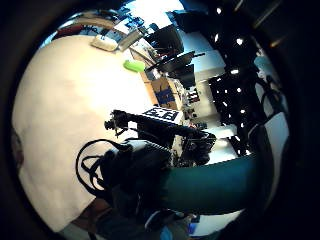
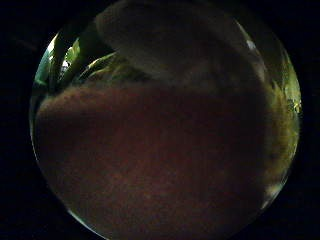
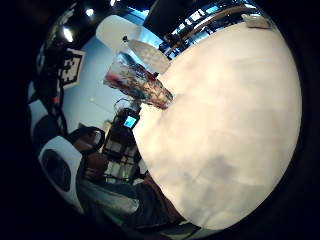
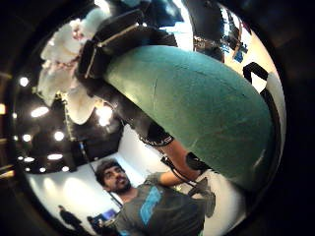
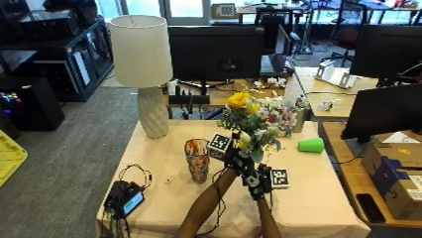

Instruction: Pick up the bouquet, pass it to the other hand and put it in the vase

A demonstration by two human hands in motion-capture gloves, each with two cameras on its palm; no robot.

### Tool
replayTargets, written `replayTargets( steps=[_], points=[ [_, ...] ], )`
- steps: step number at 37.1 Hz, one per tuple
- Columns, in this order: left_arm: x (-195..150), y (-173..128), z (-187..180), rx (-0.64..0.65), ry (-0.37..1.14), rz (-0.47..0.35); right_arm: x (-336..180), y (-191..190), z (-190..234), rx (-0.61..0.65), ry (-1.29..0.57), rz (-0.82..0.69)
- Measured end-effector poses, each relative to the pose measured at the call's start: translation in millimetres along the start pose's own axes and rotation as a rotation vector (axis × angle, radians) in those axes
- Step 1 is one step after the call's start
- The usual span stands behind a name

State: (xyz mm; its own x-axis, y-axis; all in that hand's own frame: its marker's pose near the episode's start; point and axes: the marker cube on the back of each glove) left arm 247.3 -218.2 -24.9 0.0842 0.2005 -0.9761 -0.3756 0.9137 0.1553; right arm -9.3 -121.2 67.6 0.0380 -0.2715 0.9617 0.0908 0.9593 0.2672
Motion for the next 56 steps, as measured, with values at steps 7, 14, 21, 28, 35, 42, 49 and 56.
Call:
replayTargets(
  steps=[7, 14, 21, 28, 35, 42, 49, 56],
  points=[
    [41, 8, -15, 0.030, 0.044, -0.100, -2, -1, -4, -0.020, 0.130, -0.066],
    [123, 17, -74, 0.153, -0.075, 0.013, 15, 5, -24, 0.035, 0.100, 0.008],
    [158, 24, -144, 0.323, -0.178, 0.123, 22, 5, -40, 0.076, 0.164, -0.011],
    [162, 27, -229, 0.525, -0.262, 0.137, 26, 7, -36, 0.092, 0.098, 0.036],
    [152, 26, -289, 0.626, -0.247, 0.065, 35, 9, -33, 0.094, 0.131, 0.080],
    [108, 13, -298, 0.578, -0.140, -0.033, 24, 9, -28, 0.082, 0.079, 0.061],
    [52, -1, -286, 0.547, -0.145, -0.122, 40, 6, -37, 0.072, 0.215, -0.076],
    [10, -1, -270, 0.518, -0.119, -0.194, 39, 11, -32, 0.082, 0.158, 0.029]
  ],
)
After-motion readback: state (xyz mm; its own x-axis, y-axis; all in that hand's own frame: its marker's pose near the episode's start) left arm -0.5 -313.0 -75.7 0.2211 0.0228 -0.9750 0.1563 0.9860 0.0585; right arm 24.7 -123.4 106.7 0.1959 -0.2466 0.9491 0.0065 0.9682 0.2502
